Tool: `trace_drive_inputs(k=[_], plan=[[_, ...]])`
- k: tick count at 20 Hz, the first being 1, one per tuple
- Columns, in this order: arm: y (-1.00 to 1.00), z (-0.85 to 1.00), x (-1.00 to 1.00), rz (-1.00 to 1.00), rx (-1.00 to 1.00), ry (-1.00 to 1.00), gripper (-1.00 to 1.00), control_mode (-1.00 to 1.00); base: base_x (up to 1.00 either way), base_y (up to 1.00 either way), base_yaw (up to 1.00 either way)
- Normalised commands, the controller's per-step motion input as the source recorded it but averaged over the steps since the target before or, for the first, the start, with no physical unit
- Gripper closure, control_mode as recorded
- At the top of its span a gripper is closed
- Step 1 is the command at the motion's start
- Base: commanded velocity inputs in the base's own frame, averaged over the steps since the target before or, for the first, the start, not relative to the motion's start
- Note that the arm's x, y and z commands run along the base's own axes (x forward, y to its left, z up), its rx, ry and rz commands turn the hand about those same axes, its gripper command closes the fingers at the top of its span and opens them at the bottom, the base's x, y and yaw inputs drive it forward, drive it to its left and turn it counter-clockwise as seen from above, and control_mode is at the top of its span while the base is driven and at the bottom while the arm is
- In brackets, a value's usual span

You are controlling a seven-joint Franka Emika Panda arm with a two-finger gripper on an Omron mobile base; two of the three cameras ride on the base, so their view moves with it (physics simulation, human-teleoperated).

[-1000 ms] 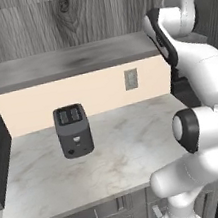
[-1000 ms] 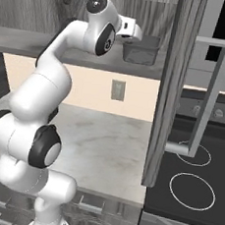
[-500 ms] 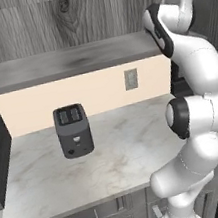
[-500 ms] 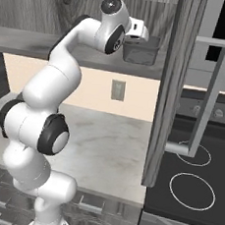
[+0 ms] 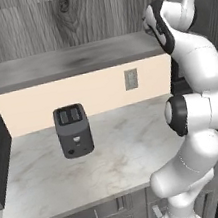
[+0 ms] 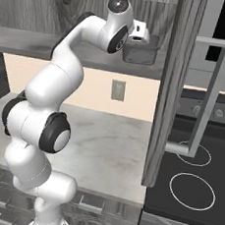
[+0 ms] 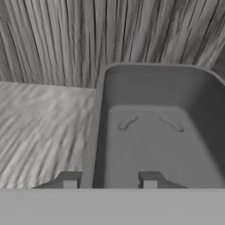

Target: Retrieve the tupperware and aluminum foil from the cabinet and place them on the dining counter near the plate with steaks to prepare for storing leftovers.

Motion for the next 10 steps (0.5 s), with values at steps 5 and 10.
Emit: trace_drive_inputs(k=[5,10], plan=[[0.01,-0.14,0.00,0.02,0.00,0.06,1.00,-1.00,0.00,0.00,0.00],[0.16,-0.01,-0.57,0.00,-0.01,-0.01,1.00,-1.00,0.00,0.00,0.00]])
